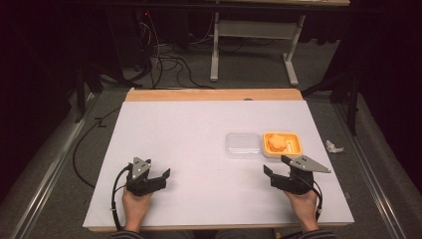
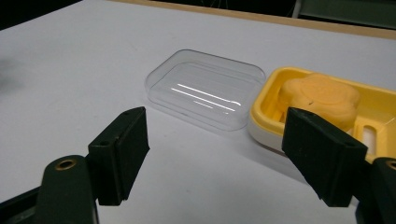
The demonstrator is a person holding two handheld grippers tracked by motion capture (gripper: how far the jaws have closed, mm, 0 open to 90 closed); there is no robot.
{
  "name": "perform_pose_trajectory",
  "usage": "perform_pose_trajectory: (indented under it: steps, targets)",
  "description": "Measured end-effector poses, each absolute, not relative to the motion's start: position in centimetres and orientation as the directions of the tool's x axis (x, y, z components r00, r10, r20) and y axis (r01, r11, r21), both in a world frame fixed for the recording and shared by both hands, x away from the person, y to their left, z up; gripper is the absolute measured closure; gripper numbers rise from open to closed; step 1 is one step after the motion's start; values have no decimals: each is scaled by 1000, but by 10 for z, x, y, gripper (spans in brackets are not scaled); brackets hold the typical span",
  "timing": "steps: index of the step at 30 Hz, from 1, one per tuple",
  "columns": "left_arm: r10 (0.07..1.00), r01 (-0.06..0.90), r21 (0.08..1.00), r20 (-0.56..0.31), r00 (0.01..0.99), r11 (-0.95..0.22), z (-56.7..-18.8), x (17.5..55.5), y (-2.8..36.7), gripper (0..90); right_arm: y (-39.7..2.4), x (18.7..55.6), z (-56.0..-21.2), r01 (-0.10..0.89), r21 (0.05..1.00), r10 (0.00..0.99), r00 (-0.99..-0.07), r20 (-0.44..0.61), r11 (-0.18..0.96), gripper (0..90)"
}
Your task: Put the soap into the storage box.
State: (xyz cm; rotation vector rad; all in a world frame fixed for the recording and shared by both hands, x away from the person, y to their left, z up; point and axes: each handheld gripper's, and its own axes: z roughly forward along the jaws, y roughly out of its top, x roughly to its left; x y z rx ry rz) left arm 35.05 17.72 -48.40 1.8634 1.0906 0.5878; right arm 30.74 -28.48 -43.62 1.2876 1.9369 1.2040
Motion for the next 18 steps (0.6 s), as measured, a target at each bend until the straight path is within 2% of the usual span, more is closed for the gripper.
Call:
perform_pose_trajectory:
  steps: [18]
  targets:
    - [863, 450, 862, -28, 504, -234, -484, 350, 177, 191, -264, 312, -453, 476, 856, 886, -460, 47, 202, 239]
